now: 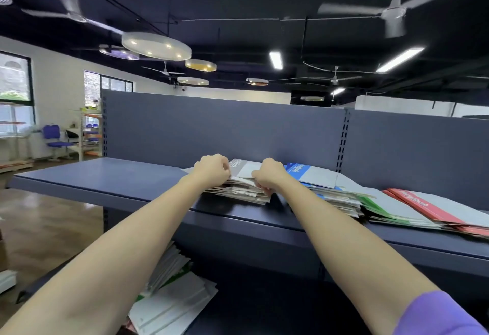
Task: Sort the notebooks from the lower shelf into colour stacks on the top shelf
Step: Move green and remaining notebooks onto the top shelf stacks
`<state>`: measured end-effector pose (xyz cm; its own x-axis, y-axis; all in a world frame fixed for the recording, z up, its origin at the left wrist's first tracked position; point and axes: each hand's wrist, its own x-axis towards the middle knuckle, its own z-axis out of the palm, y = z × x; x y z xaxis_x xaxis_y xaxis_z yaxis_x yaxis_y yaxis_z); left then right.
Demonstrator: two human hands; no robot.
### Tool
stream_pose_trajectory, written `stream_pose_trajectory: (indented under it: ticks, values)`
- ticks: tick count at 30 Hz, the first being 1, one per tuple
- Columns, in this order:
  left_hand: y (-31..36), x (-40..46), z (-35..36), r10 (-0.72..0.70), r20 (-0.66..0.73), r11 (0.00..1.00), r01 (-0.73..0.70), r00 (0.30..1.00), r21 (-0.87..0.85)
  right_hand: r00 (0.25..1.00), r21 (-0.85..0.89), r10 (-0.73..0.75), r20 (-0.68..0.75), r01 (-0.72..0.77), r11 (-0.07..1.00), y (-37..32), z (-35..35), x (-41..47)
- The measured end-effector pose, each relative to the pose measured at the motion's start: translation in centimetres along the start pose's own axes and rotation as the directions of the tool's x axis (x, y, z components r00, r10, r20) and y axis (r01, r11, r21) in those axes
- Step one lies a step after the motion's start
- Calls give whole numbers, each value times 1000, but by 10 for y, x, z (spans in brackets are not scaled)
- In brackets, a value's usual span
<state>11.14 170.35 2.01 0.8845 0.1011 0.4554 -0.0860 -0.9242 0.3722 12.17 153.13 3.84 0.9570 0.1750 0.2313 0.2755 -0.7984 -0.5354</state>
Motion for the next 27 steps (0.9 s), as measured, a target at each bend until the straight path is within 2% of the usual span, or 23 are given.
stream_pose_trajectory:
  ticks: [2,4,6,9,11,16,21,25,27]
  values:
    - [7,-2,3,49,-43,987,-42,998,152,998,-111,-27,51,33,993,1,2,1]
    - [11,-2,4,76,-45,979,-66,996,192,996,-152,-62,68,72,986,2,1,-3]
    - [15,-3,5,70,-38,979,-61,997,197,994,-124,-95,46,100,987,5,2,-6]
    - [19,-9,7,104,-83,953,-75,991,294,994,43,-107,10,107,993,12,5,-20]
    - [24,-17,6,131,-108,940,-89,986,328,992,73,-128,-20,129,989,18,7,-31]
    - [39,-44,2,178,-182,951,-121,967,284,983,-10,-182,26,183,983,36,1,-58]
    - [62,-81,-8,222,-263,951,-149,939,271,975,34,-218,39,217,976,45,-14,-95]
    - [83,-121,-1,216,-189,959,-172,958,226,968,137,-251,-13,250,958,63,-12,-137]
    - [91,-145,10,176,-140,964,-141,974,226,966,169,-260,11,254,952,76,-7,-162]
